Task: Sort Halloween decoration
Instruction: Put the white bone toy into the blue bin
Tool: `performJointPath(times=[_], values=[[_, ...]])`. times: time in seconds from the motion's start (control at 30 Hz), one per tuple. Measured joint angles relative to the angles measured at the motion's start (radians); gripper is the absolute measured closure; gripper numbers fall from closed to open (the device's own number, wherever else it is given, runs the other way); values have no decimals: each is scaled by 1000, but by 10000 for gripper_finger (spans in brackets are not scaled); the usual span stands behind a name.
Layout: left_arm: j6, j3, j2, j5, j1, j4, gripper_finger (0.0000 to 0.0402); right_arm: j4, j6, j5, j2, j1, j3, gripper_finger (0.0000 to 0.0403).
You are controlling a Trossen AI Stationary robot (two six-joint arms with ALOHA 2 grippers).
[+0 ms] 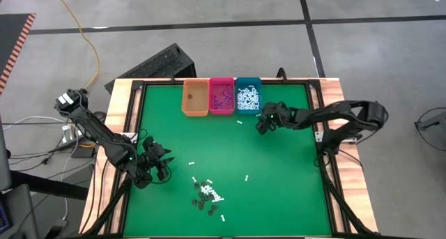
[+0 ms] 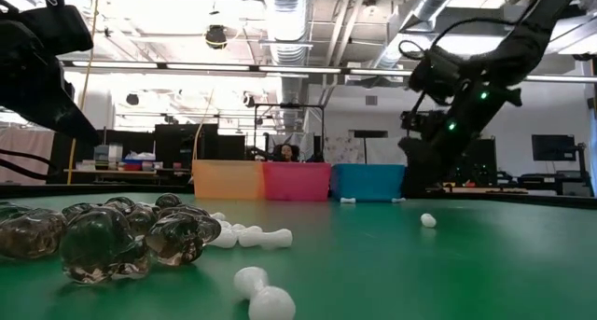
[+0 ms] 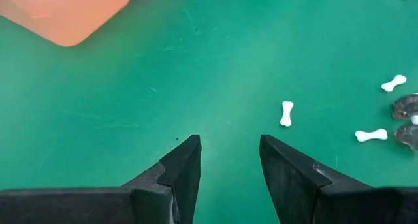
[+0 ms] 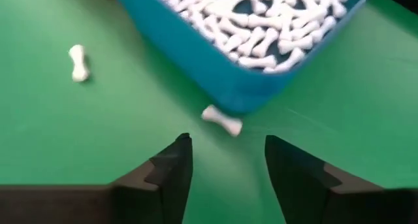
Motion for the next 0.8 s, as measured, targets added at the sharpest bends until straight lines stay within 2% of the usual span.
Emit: performJointPath(times=[0.27, 0.53, 0.67, 0.8], values=[[2, 0, 0, 12, 0, -1, 254, 183, -31, 59, 149, 4, 1, 189], [-5, 0, 0, 12, 0, 0, 254, 223, -22, 120, 187, 5, 3, 201], [-5, 0, 0, 12, 0, 0, 254, 222, -4, 123, 187, 5, 3, 234], [-4, 0, 0, 22, 0, 0, 254, 215, 6, 121, 189, 12, 2, 291]])
